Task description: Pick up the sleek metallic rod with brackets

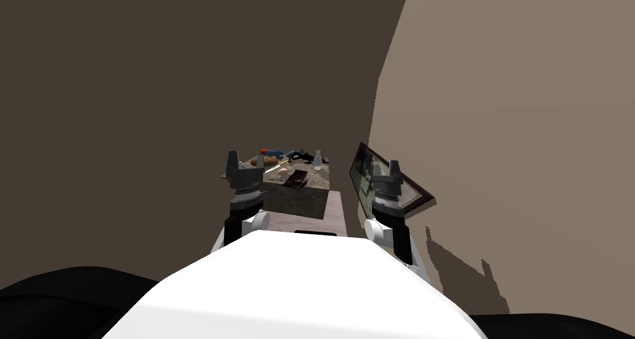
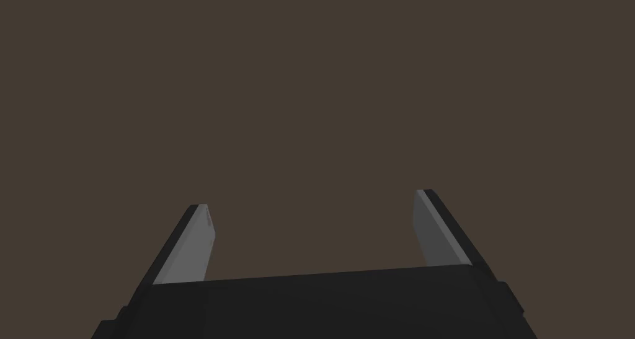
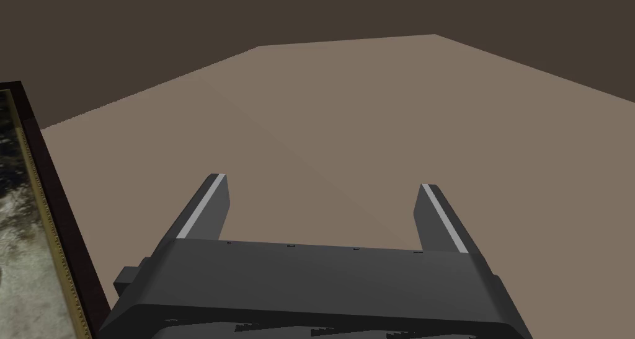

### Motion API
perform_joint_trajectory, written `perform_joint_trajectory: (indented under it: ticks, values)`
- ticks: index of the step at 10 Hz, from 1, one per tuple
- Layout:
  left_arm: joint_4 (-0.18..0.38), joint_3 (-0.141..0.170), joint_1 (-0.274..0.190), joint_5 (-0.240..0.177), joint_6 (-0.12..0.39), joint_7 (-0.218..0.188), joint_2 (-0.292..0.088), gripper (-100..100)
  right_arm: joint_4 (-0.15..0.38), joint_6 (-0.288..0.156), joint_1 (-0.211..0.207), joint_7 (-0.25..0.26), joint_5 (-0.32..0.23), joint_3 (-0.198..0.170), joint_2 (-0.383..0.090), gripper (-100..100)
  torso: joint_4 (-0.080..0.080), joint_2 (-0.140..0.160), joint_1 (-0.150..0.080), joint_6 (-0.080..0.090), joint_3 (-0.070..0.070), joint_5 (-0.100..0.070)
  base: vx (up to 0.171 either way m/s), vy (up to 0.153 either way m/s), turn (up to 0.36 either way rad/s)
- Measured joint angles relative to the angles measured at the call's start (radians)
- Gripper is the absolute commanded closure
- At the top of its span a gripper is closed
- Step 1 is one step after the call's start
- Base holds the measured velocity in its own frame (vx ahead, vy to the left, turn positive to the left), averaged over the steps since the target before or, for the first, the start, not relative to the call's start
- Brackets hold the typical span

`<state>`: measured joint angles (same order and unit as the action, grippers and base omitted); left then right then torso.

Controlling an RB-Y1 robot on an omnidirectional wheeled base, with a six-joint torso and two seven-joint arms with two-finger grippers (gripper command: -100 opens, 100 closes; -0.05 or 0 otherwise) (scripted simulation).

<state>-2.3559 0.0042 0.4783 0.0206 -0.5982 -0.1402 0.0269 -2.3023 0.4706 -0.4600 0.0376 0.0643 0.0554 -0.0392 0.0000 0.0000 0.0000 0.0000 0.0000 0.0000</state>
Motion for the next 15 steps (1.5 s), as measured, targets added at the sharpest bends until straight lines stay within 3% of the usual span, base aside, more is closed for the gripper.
perform_joint_trajectory:
  ticks: [5,9,15]
  values:
    - [0.031,0.02,-0.011,-0.011,0.1,0.003,-0.131,-100,0.0,0.0,0.0,0.0,0.0,0.0,0.0,0,0.0,0.001,0.005,0.0,0.001,0.001,-0.013,0.048,-0.008]
    - [0.065,0.035,-0.034,-0.017,0.196,0.01,-0.17,-100,0.0,0.0,0.0,0.0,0.0,0.0,0.0,0,0.0,0.001,0.004,0.0,0.0,0.001,-0.011,0.058,-0.006]
    - [0.116,0.058,-0.05,-0.029,0.331,0.017,-0.193,-100,0.0,0.0,0.0,0.0,0.0,0.0,0.0,0,0.0,0.001,0.004,0.0,0.001,0.001,-0.015,0.054,-0.005]
